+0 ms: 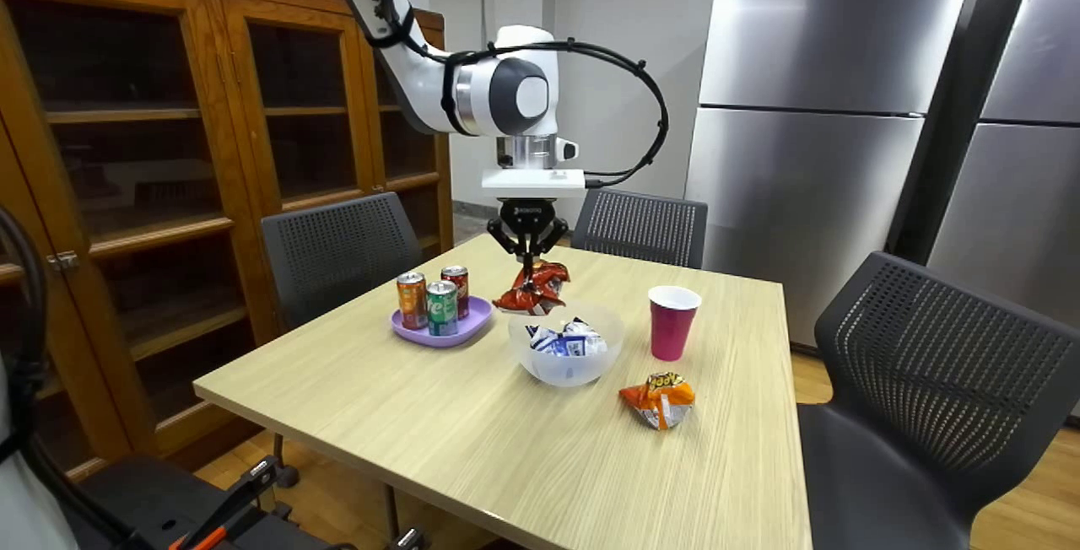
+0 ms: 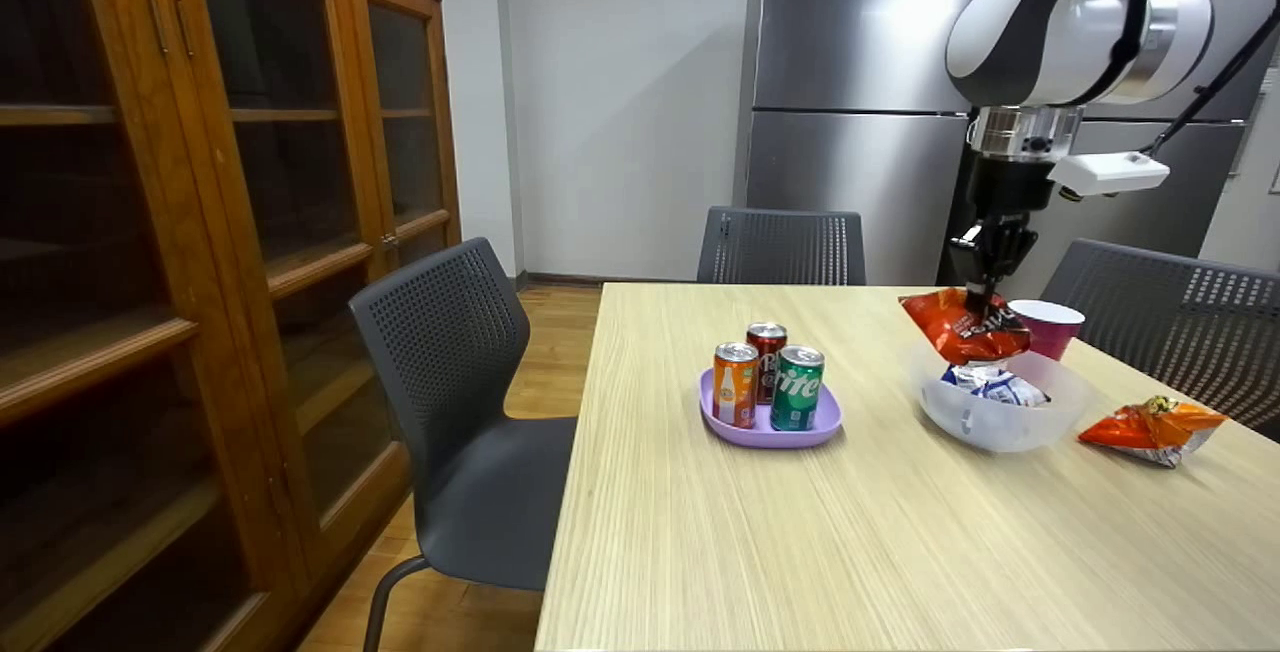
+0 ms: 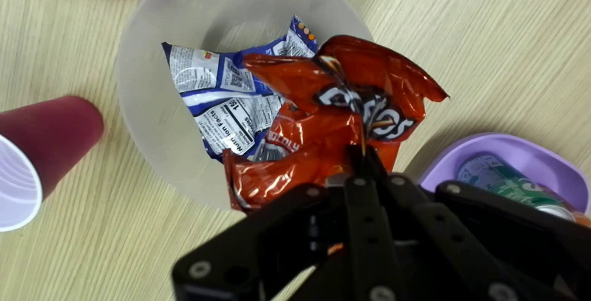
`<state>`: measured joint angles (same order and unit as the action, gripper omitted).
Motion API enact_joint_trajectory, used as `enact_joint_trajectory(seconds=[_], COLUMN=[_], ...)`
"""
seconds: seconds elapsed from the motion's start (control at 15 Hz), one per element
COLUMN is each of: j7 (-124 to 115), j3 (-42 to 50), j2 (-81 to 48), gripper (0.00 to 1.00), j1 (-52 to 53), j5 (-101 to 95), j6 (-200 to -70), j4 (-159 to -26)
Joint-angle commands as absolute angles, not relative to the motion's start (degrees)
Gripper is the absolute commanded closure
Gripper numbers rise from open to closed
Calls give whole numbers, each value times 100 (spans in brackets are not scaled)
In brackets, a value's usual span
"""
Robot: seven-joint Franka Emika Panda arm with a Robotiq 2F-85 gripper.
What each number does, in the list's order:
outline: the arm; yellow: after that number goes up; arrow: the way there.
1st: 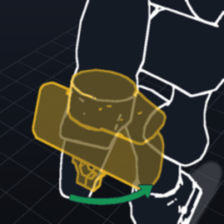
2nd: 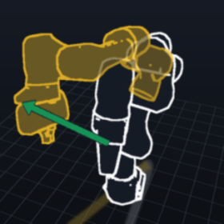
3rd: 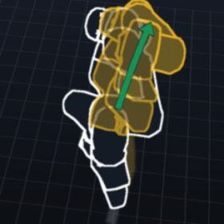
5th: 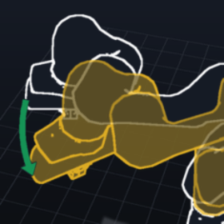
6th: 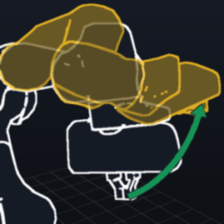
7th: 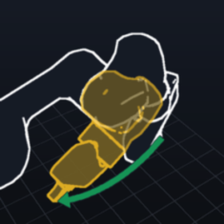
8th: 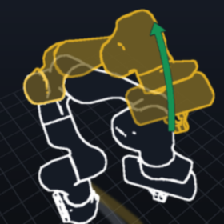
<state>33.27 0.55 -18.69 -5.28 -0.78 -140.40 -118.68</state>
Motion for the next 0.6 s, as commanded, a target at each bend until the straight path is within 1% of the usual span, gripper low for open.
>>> enact_joint_trajectory(seconds=[0.0, 0.53], j7=[2871, 1876], j3=[25, 128], j2=[-2373, -3222], gripper=[100, 100], j1=[-629, -543], j5=[-26, -213], j6=[-13951, -13877], j4=[-11239, -10510])
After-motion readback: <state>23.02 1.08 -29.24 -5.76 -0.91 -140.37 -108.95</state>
